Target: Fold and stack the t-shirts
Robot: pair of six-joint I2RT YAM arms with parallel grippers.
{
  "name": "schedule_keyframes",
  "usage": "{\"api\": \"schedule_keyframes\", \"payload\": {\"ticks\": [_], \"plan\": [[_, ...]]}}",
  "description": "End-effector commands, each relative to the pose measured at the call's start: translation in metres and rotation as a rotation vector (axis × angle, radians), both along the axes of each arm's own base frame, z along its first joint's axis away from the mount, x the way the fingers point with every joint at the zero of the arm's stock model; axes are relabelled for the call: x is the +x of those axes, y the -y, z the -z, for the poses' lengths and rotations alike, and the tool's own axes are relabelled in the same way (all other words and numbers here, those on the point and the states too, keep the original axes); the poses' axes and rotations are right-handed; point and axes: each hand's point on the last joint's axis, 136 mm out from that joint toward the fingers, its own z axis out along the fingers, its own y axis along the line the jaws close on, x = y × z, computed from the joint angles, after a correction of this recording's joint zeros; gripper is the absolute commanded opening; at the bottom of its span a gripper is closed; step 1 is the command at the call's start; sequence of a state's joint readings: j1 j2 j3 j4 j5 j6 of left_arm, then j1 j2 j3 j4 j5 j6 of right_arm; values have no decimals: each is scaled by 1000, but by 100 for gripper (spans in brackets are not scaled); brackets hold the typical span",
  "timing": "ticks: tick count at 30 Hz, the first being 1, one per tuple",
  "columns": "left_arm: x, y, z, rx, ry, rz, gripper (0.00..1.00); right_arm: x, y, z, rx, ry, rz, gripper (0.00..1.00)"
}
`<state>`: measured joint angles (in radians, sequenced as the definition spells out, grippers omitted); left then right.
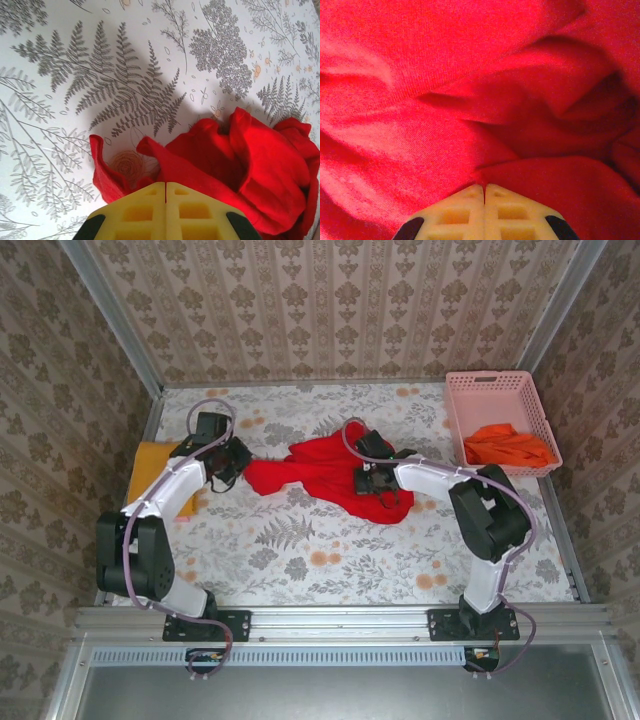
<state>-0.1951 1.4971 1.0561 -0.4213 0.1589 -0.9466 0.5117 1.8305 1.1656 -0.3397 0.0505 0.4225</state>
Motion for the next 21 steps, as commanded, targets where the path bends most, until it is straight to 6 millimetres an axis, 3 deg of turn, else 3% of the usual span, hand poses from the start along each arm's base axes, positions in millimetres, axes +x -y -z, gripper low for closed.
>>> {"api": "schedule_keyframes", "payload": {"ticks": [1,9,16,21], "plan": [[8,-13,-36,45,91,-4,0,18,16,-83,-2,208,29,0],[34,-56,-119,116,280,-64,0,24,75,-253,151,598,120,0],[39,-91,-208,142,468,-134,0,8,112,-373,259,852,143,0],[25,-113,-264,158,593,-205,0,-8,126,-433,350,982,142,0]]}}
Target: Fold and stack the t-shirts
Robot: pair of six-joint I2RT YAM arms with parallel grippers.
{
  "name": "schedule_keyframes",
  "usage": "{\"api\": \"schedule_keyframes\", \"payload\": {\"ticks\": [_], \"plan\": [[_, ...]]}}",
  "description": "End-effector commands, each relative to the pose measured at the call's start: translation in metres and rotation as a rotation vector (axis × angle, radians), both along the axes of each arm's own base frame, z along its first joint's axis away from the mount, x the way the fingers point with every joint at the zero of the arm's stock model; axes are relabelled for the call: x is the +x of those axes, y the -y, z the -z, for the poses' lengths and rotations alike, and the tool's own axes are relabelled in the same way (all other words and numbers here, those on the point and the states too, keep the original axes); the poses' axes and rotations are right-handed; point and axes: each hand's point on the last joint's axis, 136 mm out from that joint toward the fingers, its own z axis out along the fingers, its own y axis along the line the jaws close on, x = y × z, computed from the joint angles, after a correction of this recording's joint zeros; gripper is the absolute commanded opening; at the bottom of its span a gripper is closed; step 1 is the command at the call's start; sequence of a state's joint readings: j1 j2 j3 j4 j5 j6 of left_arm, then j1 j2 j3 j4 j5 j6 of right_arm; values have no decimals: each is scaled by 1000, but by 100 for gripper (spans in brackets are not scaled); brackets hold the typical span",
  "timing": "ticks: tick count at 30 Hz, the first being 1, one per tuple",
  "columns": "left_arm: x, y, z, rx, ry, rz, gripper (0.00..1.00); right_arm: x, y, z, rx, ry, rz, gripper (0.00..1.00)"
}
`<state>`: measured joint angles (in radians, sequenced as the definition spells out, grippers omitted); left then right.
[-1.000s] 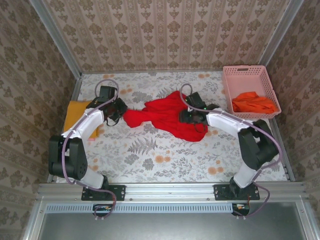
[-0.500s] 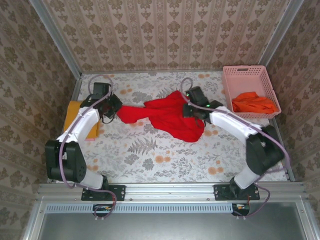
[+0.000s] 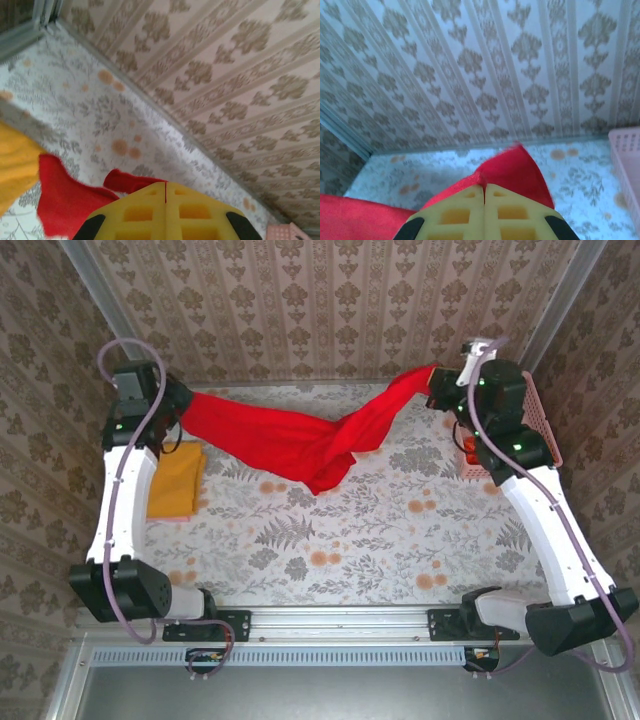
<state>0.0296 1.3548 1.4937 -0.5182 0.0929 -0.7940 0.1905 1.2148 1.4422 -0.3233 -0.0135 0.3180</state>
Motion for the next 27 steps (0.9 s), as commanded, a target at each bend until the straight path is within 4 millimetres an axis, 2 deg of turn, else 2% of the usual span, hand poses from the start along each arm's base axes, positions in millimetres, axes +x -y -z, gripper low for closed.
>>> {"api": "schedule_keyframes", "payload": {"ticks": [1,7,12,16,20,23,27], "plan": [[-18,-17,-47,34,101,-51,0,-19,0,-60,61,152,-59,0],[-39,-38,-88,34,182,-121,0,-47,-2,-107,87,287,-130,0],[-50,-53,-101,-12,204,-167,0,-69,-13,-134,117,373,-216,0],[-48,-56,-111,-39,221,-173,0,-74,-19,-150,129,401,-259,0],[-45,-58,-140,-36,287,-176,0,-82,-15,-184,154,509,-248,0],[-48,-62,-168,-26,353,-189,0,-88,-20,-209,139,561,-284,0],[-60,-67,-203,-10,439,-211,0,-94,-21,-229,122,605,-294,0]]}}
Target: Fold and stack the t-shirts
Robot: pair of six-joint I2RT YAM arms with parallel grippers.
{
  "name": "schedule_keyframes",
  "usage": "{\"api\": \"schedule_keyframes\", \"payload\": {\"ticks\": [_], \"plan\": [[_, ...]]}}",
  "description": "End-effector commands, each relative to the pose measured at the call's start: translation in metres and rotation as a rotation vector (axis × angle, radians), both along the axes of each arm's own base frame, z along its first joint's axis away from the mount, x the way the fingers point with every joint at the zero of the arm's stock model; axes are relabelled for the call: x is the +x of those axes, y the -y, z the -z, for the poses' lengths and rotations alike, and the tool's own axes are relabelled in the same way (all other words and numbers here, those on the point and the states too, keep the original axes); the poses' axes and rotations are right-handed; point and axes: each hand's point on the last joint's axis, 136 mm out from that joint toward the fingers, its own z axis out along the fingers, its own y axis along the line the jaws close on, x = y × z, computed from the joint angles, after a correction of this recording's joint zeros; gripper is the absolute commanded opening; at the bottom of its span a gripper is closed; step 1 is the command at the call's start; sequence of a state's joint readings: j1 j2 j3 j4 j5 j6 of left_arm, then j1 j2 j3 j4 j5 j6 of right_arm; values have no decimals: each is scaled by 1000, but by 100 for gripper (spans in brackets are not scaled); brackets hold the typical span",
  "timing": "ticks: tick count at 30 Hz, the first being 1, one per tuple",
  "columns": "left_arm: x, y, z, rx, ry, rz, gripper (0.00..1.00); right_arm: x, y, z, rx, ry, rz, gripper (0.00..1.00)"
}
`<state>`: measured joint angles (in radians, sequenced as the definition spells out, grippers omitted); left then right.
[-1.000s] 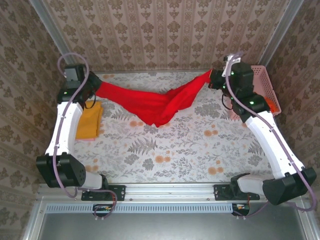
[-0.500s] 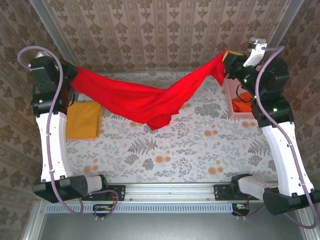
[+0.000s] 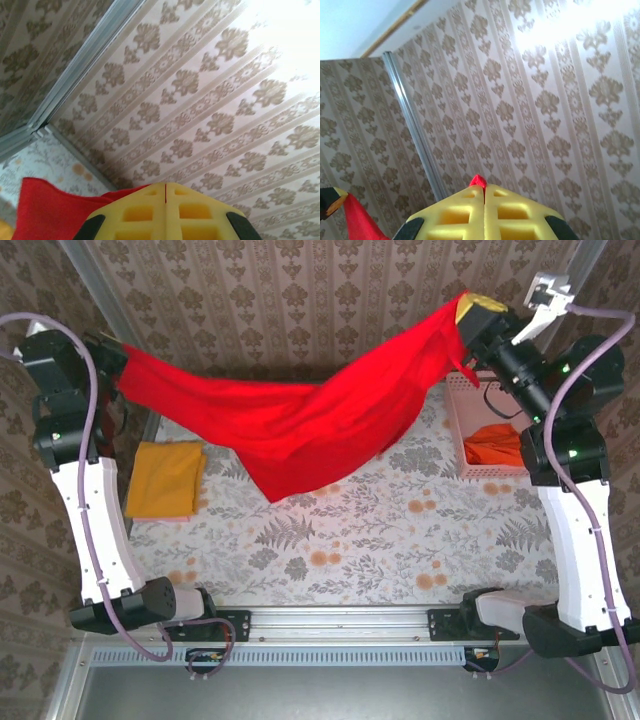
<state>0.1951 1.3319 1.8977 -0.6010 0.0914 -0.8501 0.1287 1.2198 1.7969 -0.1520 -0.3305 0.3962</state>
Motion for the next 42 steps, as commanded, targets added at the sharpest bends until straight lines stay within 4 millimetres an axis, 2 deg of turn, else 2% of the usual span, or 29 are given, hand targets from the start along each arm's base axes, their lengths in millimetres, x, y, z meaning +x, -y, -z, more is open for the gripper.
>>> {"api": "schedule_keyframes", "payload": {"ticks": [1,5,9,15,20,23,28,30,33,38,42], "plan": [[-18,-7,-43,14,113,-37,0,-23,1,-38,-5,126,-11,0],[-32,-12,-66,30,163,-60,0,-30,2,-48,-14,150,-2,0],[-41,-13,-73,34,177,-67,0,-41,4,-52,-26,166,8,0],[-46,-11,-73,33,173,-60,0,-43,9,-31,-36,102,41,0],[-23,-16,-52,21,121,-59,0,-32,15,5,-44,0,77,0],[4,-15,-32,12,74,-44,0,-15,19,38,-64,-94,115,0],[66,3,12,44,-42,2,0,24,34,110,-134,-312,231,0],[94,12,39,63,-107,17,0,40,40,137,-167,-377,271,0],[137,25,92,93,-208,18,0,64,51,182,-198,-479,330,0],[212,61,174,82,-345,58,0,98,68,246,-165,-598,396,0],[263,93,221,42,-407,102,0,119,84,290,-144,-681,447,0]]}}
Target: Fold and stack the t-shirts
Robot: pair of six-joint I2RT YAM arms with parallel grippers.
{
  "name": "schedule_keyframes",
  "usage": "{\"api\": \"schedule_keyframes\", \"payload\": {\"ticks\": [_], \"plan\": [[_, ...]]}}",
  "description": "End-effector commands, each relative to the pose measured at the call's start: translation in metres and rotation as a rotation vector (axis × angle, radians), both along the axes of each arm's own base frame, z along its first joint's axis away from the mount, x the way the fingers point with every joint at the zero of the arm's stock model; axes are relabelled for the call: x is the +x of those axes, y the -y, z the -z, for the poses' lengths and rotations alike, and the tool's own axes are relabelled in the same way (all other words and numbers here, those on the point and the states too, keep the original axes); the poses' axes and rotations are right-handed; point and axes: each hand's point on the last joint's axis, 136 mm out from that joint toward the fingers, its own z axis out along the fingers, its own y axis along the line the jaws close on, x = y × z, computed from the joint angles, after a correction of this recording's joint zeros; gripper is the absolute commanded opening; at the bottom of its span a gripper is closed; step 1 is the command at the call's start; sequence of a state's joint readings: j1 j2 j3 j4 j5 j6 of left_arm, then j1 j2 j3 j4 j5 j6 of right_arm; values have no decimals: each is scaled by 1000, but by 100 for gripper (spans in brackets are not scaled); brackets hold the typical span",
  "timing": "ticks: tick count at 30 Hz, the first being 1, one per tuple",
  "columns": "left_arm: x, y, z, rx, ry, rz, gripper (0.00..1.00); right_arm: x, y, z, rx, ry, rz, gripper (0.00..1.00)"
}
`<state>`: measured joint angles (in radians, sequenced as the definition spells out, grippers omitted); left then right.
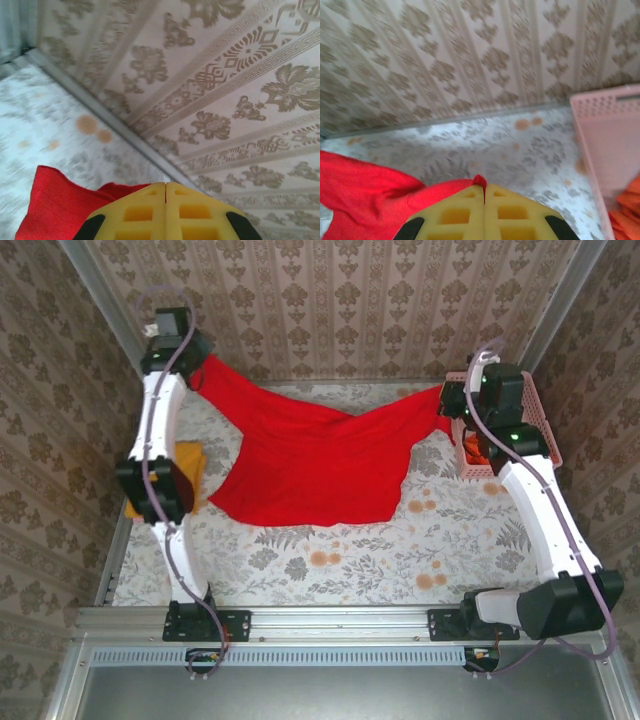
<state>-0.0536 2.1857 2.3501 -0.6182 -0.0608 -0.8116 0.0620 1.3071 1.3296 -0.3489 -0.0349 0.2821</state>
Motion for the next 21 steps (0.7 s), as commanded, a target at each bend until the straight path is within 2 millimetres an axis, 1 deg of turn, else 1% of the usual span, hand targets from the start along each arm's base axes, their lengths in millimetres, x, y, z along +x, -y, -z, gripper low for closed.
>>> {"api": "schedule_keyframes", "payload": {"ticks": [1,3,4,5,6,7,8,9,10,11,13,15,17,18,19,20,21], "plan": [[31,21,13,-35,9,-14,0,21,22,11,11,22,106,0],[50,31,26,-102,32,-18,0,30,29,26,4,-9,130,0],[57,38,36,-142,37,-19,0,37,33,37,-2,-32,141,0],[62,41,45,-171,35,-23,5,41,35,41,-10,-40,150,3],[65,44,54,-196,26,-18,32,44,39,46,-20,-54,168,27],[65,48,60,-208,14,-8,59,46,41,49,-30,-66,178,48],[62,50,68,-207,-16,5,88,47,40,50,-35,-77,167,64],[58,51,71,-200,-37,16,99,46,37,49,-35,-82,153,73],[52,51,75,-185,-62,25,100,44,35,50,-33,-87,142,81],[46,50,78,-166,-85,34,100,41,31,50,-31,-88,130,86],[32,48,78,-141,-111,52,100,32,23,55,-45,-100,103,89],[15,46,84,-114,-151,65,100,20,13,65,-69,-125,66,90],[-10,42,88,-95,-210,61,100,9,1,80,-83,-157,23,90],[-28,41,98,-91,-265,53,100,1,-5,82,-81,-160,3,90],[-47,41,109,-102,-318,40,100,-7,-13,91,-77,-178,-23,90],[-63,42,112,-117,-341,35,100,-10,-18,96,-72,-187,-33,90],[-82,45,120,-134,-370,30,100,-17,-27,103,-61,-196,-52,90]]}}
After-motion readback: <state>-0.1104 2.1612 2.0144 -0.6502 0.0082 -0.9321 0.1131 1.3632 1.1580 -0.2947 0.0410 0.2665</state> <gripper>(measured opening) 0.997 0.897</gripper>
